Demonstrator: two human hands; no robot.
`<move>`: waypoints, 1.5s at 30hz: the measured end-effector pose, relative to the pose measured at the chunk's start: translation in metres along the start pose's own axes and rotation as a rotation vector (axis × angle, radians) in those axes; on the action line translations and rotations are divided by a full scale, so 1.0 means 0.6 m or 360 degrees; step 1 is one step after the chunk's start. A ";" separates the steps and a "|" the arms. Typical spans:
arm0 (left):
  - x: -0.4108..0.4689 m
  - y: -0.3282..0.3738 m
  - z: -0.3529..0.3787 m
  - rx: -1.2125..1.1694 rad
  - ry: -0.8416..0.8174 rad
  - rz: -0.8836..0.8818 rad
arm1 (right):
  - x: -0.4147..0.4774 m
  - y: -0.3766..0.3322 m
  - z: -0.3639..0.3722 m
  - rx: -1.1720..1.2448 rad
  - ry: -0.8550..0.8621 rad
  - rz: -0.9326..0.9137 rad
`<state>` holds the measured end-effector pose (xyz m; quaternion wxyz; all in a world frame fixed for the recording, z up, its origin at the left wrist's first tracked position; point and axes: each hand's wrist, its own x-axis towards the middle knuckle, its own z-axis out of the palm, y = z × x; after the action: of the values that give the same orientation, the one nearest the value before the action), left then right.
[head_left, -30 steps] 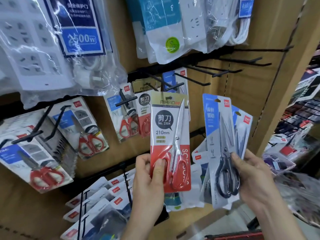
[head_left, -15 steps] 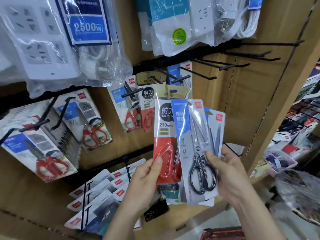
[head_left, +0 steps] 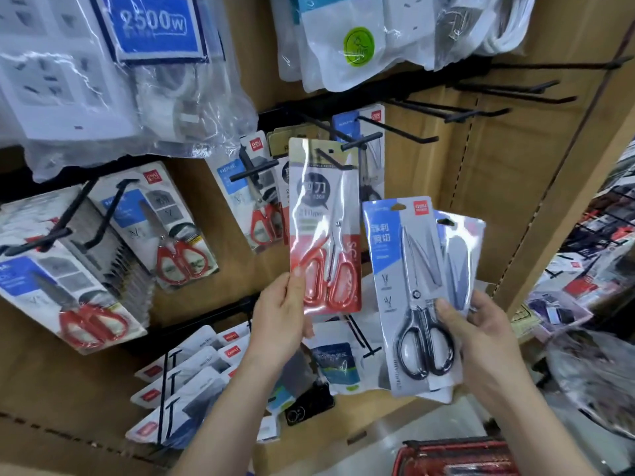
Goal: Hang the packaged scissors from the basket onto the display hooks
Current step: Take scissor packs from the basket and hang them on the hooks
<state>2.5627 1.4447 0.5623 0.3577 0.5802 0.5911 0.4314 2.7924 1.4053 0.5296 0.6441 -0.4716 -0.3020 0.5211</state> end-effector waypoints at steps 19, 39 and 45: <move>0.084 0.001 0.000 -0.0506 0.0329 -0.0471 | 0.024 0.029 0.056 -0.0001 0.0002 -0.0088; -0.063 0.018 0.068 -0.0947 0.0116 -0.0381 | -0.001 0.033 -0.002 -0.0160 -0.0503 0.0262; -0.061 0.001 0.051 -0.0832 -0.0122 -0.0407 | 0.016 -0.016 -0.061 -0.0276 -0.0093 -0.0223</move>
<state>2.5936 1.4110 0.5486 0.5687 0.4049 0.5143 0.4982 2.8311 1.4034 0.5237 0.6267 -0.4879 -0.3968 0.4602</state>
